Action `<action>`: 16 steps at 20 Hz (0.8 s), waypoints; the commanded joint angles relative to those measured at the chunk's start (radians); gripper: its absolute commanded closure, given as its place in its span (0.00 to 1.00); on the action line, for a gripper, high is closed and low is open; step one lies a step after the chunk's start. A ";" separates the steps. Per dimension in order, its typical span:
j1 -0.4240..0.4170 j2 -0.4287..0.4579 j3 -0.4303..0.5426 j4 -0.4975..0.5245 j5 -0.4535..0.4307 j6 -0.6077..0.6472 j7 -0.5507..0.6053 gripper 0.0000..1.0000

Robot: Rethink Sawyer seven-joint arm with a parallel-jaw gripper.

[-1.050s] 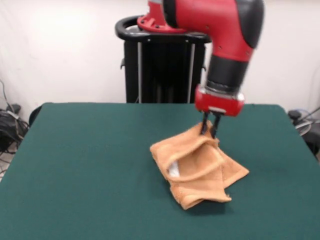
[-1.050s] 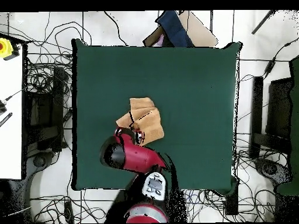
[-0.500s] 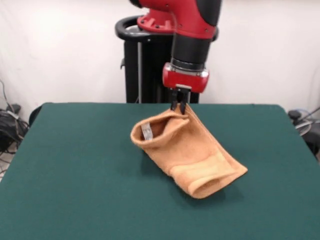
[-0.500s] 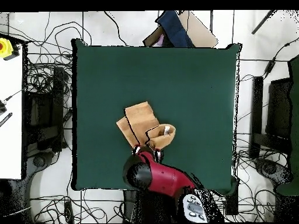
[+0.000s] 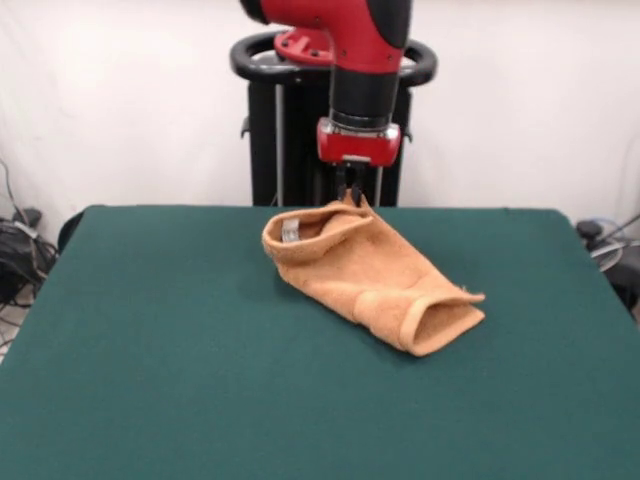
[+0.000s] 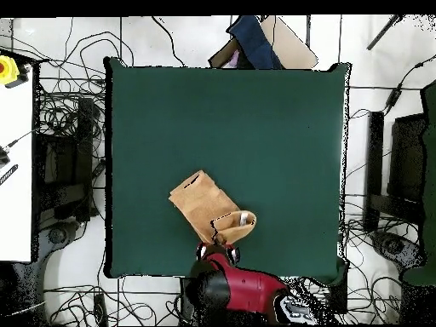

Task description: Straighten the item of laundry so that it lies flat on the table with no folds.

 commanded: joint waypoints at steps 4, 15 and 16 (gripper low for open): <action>-0.031 0.284 -0.010 -0.035 -0.150 -0.249 0.175 1.00; -0.070 -0.017 0.134 0.095 -0.067 -0.013 0.196 0.00; -0.064 -0.068 0.145 0.108 -0.046 0.027 0.197 0.00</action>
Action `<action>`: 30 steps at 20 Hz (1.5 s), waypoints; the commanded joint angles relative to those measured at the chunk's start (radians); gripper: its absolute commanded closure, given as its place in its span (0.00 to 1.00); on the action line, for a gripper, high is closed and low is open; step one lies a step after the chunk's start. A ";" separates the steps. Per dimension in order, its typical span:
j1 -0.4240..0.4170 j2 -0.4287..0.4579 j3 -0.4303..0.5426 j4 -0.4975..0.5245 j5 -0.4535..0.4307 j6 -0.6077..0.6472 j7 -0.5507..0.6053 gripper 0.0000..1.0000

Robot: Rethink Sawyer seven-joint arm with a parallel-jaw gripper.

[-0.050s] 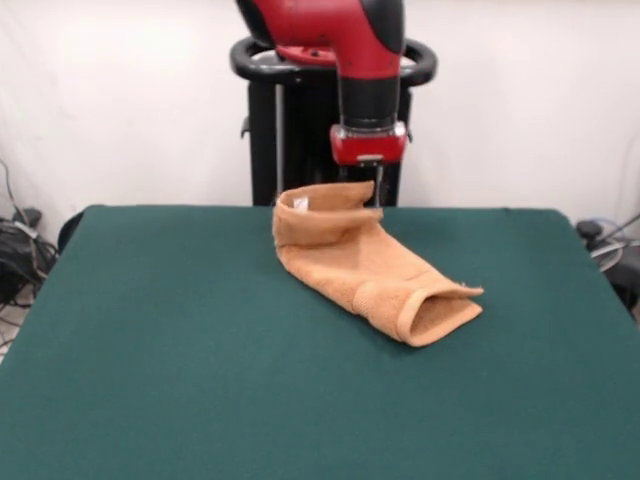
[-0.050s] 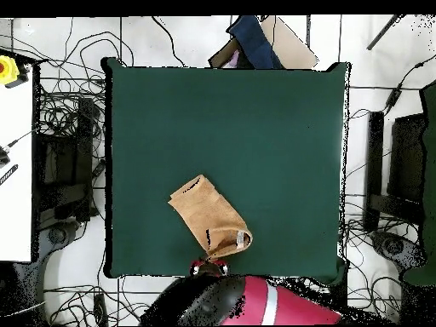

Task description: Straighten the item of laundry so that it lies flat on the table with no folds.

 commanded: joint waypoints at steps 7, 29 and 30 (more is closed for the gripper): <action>0.076 -0.347 0.111 0.030 0.209 0.290 0.242 0.00; 0.258 -0.053 0.045 -0.155 0.380 -0.021 0.245 0.00; 0.256 -0.036 0.046 -0.159 0.377 -0.039 0.246 0.00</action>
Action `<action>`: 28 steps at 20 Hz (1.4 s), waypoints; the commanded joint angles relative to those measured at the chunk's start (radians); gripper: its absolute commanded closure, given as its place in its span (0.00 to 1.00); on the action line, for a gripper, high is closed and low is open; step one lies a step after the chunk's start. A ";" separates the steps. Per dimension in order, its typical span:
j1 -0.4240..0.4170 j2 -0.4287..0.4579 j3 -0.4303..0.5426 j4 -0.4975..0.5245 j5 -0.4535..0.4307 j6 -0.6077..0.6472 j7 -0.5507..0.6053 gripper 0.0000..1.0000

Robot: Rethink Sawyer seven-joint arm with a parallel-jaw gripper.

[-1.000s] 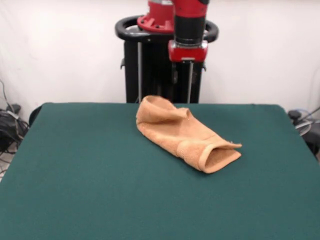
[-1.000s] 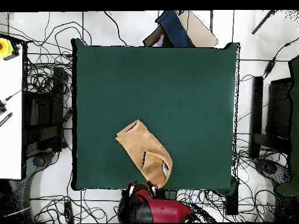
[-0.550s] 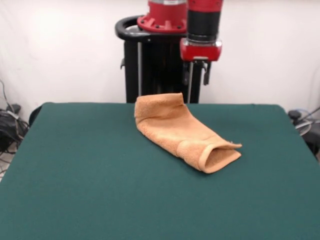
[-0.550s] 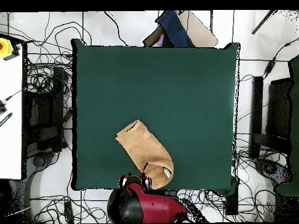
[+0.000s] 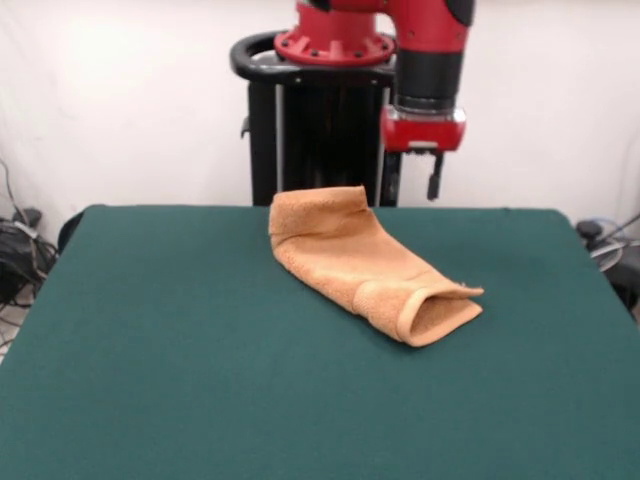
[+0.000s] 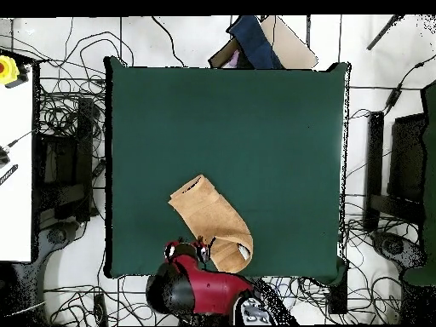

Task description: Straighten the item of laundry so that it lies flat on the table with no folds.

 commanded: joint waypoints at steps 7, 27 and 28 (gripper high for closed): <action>0.081 0.280 -0.031 -0.177 0.126 -0.299 0.256 0.00; 0.094 0.213 -0.096 -0.214 0.107 -0.225 0.117 0.00; 0.098 0.218 -0.105 -0.221 0.105 -0.221 0.107 0.00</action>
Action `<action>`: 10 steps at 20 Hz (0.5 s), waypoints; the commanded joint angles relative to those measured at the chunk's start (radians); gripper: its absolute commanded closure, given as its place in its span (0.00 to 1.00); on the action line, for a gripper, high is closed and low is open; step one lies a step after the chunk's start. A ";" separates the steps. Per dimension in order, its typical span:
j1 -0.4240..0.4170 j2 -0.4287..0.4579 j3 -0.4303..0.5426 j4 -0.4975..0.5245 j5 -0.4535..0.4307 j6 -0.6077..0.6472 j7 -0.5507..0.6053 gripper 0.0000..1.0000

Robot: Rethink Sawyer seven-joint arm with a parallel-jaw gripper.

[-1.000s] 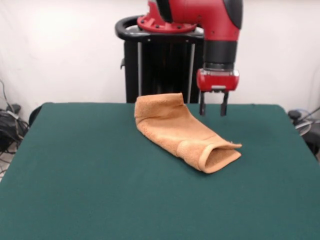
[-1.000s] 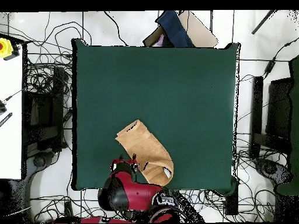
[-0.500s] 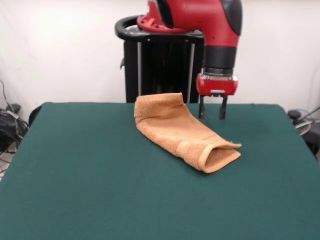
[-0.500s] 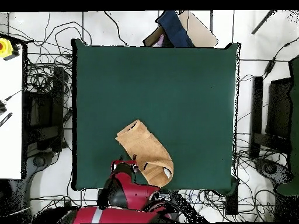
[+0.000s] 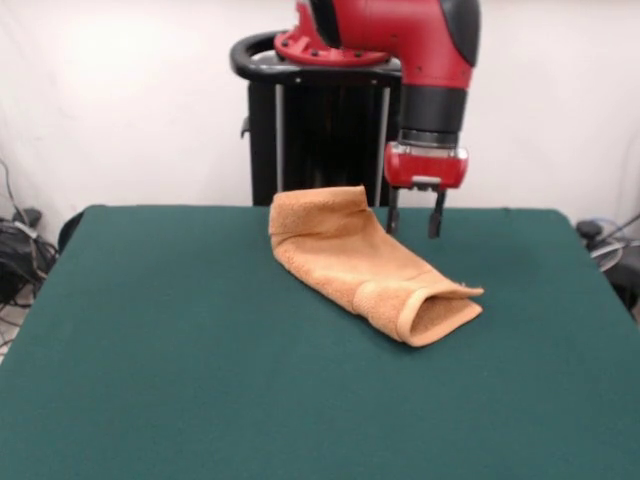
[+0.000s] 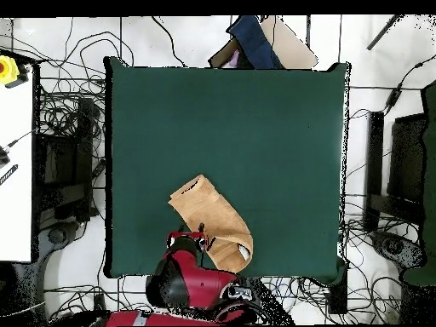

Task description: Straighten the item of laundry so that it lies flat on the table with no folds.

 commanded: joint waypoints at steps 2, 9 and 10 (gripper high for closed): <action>0.017 0.072 -0.052 -0.184 0.047 0.064 0.094 0.00; -0.059 0.184 0.037 -0.243 -0.030 0.053 0.139 0.00; -0.065 0.202 0.050 -0.252 -0.037 0.051 0.146 0.00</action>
